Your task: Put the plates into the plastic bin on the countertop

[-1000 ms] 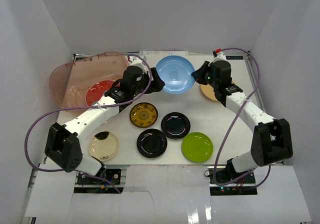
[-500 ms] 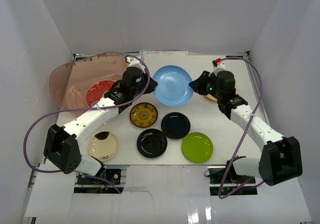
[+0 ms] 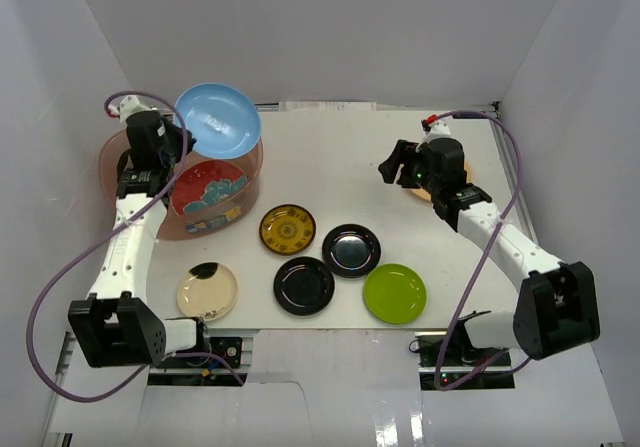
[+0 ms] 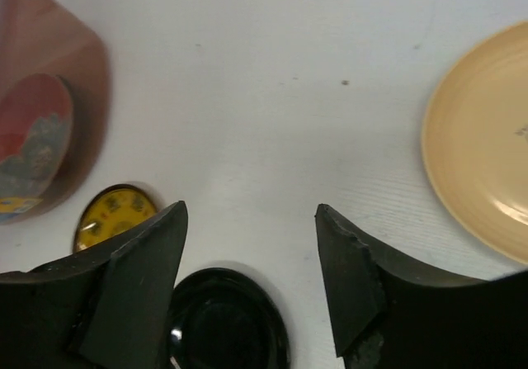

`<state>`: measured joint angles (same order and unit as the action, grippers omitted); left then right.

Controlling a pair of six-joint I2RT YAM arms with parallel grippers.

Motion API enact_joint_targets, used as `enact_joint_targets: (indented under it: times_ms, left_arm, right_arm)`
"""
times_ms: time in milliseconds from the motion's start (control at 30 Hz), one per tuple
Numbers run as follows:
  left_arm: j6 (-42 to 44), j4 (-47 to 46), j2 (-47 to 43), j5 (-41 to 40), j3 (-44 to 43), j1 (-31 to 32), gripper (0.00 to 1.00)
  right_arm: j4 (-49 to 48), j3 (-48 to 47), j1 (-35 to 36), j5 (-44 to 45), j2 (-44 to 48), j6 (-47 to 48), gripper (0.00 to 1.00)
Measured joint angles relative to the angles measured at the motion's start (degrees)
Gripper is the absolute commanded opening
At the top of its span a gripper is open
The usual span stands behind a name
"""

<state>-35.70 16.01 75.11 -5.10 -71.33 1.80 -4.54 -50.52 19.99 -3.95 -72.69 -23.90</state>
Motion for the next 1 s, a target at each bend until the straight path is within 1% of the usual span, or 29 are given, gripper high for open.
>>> enact_joint_targets:
  times_ms: [33,133,167,200,267,433,500,567,600,633,667,700,733,800,833,867,900,967,1000]
  left_arm:
    - [-0.2,0.3,-1.7,-0.5,1.9,-2.4,0.0]
    - [-0.5,0.9,-5.6,-4.0,7.4,-6.9,0.03]
    - [-0.7,0.7,-6.7,-5.6,9.5,-7.8,0.04]
    - [-0.9,0.6,-7.5,-6.9,11.5,-8.5,0.07]
    - [-1.1,0.5,-8.0,-8.3,14.4,-9.5,0.09]
    - [-1.4,0.5,-3.5,-9.3,15.9,-11.3,0.13]
    - [-1.6,0.3,-1.2,-9.1,15.9,-11.9,0.15]
    - [-1.7,-0.2,0.6,-8.9,16.4,-12.7,0.19]
    - [-1.7,-0.3,1.2,-8.8,16.8,-13.1,0.22]
    - [-1.8,-0.7,1.6,-8.6,17.3,-13.6,0.28]
    - [-1.8,-1.0,2.2,-8.3,17.9,-13.9,0.33]
    - [-2.1,-1.5,2.7,-7.9,18.4,-14.3,0.34]
    - [-2.4,-1.6,3.4,-7.7,18.8,-14.5,0.4]
    - [-2.7,-1.9,4.8,-7.2,19.4,-15.0,0.5]
    - [-2.8,-2.1,5.6,-6.9,19.6,-15.2,0.57]
    - [-2.9,-2.5,6.4,-6.4,19.9,-15.2,0.73]
    - [-2.8,-2.8,7.0,-6.0,20.2,-15.2,0.82]
    - [-3.1,-3.3,7.9,-4.8,20.9,-15.2,0.96]
    - [-3.0,-3.4,8.1,-4.2,21.1,-15.2,0.98]
  right_arm:
    - [1.3,-0.9,0.0,2.3,-1.4,1.1,0.76]
    - [4.7,-6.0,0.0,7.0,-8.1,4.5,0.77]
    - [5.8,-8.1,0.0,8.5,-10.9,6.1,0.78]
    - [7.3,-10.2,0.0,9.8,-13.6,7.7,0.78]
    - [9.5,-13.9,0.0,12.6,-18.5,10.9,0.77]
    - [14.0,-18.4,-0.5,18.3,-26.9,17.3,0.74]
    - [15.5,-18.4,-1.7,19.2,-28.5,18.0,0.74]
    - [16.5,-18.3,-3.8,19.5,-28.9,17.8,0.75]
    - [16.5,-18.1,-5.2,19.5,-28.8,17.2,0.77]
    - [16.4,-17.7,-6.9,19.5,-28.4,16.4,0.83]
    - [16.2,-17.2,-8.5,19.6,-28.0,15.6,0.84]
    - [16.0,-16.6,-10.5,19.7,-27.3,14.8,0.87]
    - [15.8,-15.8,-12.2,19.9,-26.4,13.8,0.9]
    - [14.8,-13.8,-15.8,20.1,-24.3,12.0,0.91]
    - [14.1,-12.7,-17.7,20.1,-23.1,10.8,0.91]
    - [13.5,-11.8,-19.1,20.1,-22.2,9.9,0.91]
    - [12.4,-10.8,-21.1,19.5,-21.2,8.5,0.91]
    - [10.8,-9.7,-24.0,18.5,-20.7,6.3,0.89]
    - [10.2,-9.4,-25.3,17.7,-20.9,5.2,0.87]
